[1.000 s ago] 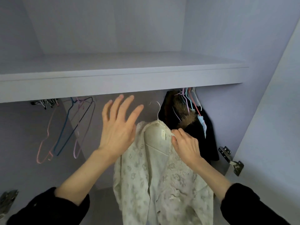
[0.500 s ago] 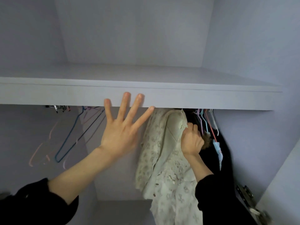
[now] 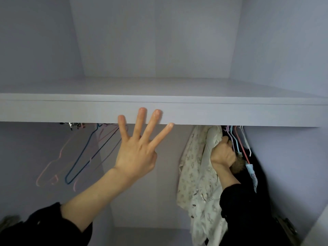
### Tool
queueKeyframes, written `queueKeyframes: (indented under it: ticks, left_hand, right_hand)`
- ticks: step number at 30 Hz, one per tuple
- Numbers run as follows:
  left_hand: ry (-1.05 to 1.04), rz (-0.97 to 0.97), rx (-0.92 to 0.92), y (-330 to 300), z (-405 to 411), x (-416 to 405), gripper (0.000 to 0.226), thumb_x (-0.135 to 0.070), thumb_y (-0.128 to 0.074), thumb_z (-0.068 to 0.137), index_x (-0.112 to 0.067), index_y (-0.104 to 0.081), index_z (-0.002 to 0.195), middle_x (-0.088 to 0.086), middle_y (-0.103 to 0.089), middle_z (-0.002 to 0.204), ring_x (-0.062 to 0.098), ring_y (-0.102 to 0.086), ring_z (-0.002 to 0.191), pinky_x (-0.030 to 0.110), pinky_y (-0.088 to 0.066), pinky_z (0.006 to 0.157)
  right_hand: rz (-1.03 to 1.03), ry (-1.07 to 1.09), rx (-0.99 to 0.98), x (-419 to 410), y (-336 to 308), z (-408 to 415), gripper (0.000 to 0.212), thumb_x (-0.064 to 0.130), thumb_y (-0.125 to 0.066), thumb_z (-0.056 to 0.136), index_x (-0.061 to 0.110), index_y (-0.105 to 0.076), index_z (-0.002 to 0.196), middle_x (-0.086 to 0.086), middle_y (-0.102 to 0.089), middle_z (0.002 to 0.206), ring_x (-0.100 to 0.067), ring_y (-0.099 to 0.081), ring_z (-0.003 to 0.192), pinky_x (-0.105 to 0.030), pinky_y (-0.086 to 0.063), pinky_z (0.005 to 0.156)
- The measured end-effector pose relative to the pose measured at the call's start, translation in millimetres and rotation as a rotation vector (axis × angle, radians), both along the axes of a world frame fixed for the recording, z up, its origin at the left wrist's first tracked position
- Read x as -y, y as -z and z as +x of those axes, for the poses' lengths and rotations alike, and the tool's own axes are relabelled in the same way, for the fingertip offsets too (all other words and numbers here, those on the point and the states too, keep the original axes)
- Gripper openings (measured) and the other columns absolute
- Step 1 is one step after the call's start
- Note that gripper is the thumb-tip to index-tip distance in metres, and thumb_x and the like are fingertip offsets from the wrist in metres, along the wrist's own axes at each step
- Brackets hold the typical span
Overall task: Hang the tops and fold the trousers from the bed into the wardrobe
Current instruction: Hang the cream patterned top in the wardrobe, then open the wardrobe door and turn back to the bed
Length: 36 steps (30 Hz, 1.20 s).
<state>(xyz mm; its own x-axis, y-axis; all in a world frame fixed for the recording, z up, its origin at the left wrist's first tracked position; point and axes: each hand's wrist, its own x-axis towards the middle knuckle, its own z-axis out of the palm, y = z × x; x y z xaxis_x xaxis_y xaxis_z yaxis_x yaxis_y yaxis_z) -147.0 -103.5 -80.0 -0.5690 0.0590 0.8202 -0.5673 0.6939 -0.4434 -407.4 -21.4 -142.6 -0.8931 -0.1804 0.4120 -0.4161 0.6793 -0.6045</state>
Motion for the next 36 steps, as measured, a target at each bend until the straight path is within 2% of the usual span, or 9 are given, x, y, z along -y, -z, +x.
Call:
queueKeyframes:
  ticks: [4, 8, 11, 16, 21, 25, 28, 31, 36]
  left_hand:
    - [0.006, 0.047, 0.017, -1, 2, -4, 0.111, -0.007, -0.063, 0.061, -0.026, 0.001, 0.15, 0.008, 0.019, 0.156, 0.038, 0.015, 0.141, 0.069, 0.008, 0.103]
    - [0.016, 0.161, 0.05, 3, 8, -17, 0.109, -0.005, -0.065, 0.062, -0.022, -0.002, 0.15, 0.007, 0.014, 0.157, 0.038, 0.013, 0.142, 0.067, 0.006, 0.106]
    - [0.036, 0.278, 0.073, 10, 17, -34, 0.104, -0.007, -0.065, 0.065, -0.02, -0.006, 0.15, 0.01, 0.0, 0.158, 0.036, 0.007, 0.144, 0.066, 0.002, 0.107]
    - [0.265, 0.44, 0.164, 23, 22, -61, 0.083, -0.006, -0.06, 0.073, -0.016, -0.022, 0.146, 0.019, -0.018, 0.153, 0.038, -0.006, 0.142, 0.056, -0.011, 0.114]
    - [0.54, 0.776, 0.288, 59, 21, -93, 0.052, -0.007, -0.05, 0.086, -0.01, -0.039, 0.137, 0.021, -0.034, 0.146, 0.036, -0.025, 0.139, 0.049, -0.029, 0.109]
    - [0.748, 0.902, 0.492, 81, 22, -135, 0.054, -0.026, -0.027, 0.089, -0.006, -0.045, 0.135, 0.019, -0.042, 0.141, 0.035, -0.035, 0.134, 0.053, -0.037, 0.105]
    - [0.879, 0.905, 0.567, 86, 30, -171, 0.045, -0.021, -0.036, 0.097, -0.009, -0.038, 0.14, 0.011, -0.033, 0.148, 0.026, -0.025, 0.141, 0.038, -0.025, 0.114]
    - [1.054, 0.889, 0.708, 88, 45, -222, 0.047, -0.017, -0.041, 0.098, -0.01, -0.031, 0.144, 0.005, -0.03, 0.151, 0.018, -0.02, 0.142, 0.027, -0.017, 0.113]
    - [1.318, 0.871, 0.912, 84, 101, -327, 0.044, -0.018, -0.042, 0.096, -0.006, -0.039, 0.138, 0.01, -0.042, 0.142, 0.025, -0.037, 0.132, 0.043, -0.031, 0.11]
  right_hand:
    - [-0.132, 0.027, 0.206, -12, -13, 2, 0.036, 0.005, -0.051, 0.09, -0.002, -0.037, 0.123, -0.022, -0.053, 0.122, -0.04, -0.058, 0.102, -0.042, -0.045, 0.073]
    - [-0.008, -0.037, 0.209, -31, -16, 17, 0.048, 0.005, -0.053, 0.089, 0.0, -0.032, 0.132, -0.02, -0.041, 0.135, -0.038, -0.05, 0.116, -0.042, -0.046, 0.082]
    - [0.069, -0.128, 0.159, -51, -10, 33, 0.049, 0.003, -0.049, 0.089, 0.003, -0.034, 0.136, -0.019, -0.037, 0.138, -0.036, -0.043, 0.123, -0.043, -0.044, 0.091]
    - [0.203, -0.211, 0.03, -102, -9, 79, 0.047, 0.014, -0.045, 0.095, 0.009, -0.034, 0.141, -0.014, -0.036, 0.144, -0.033, -0.04, 0.127, -0.041, -0.042, 0.096]
    - [0.239, -0.195, 0.079, -178, -6, 149, 0.048, 0.02, -0.043, 0.097, 0.015, -0.032, 0.143, -0.011, -0.043, 0.14, -0.031, -0.047, 0.122, -0.04, -0.042, 0.095]
    - [0.225, -0.081, 0.126, -255, 7, 208, 0.046, 0.018, -0.044, 0.097, 0.017, -0.034, 0.141, -0.011, -0.05, 0.133, -0.031, -0.053, 0.115, -0.04, -0.044, 0.094]
    - [0.169, 0.026, 0.114, -301, 10, 254, 0.039, 0.019, -0.042, 0.098, 0.018, -0.041, 0.137, -0.005, -0.055, 0.127, -0.026, -0.055, 0.112, -0.037, -0.045, 0.093]
    - [0.095, 0.187, 0.075, -356, 11, 318, 0.033, 0.015, -0.043, 0.098, 0.017, -0.05, 0.13, 0.0, -0.063, 0.115, -0.021, -0.059, 0.105, -0.032, -0.045, 0.089]
    - [0.06, 0.484, 0.055, -459, 20, 452, 0.032, 0.007, -0.047, 0.095, 0.013, -0.056, 0.125, -0.003, -0.068, 0.108, -0.02, -0.062, 0.097, -0.02, -0.042, 0.083]
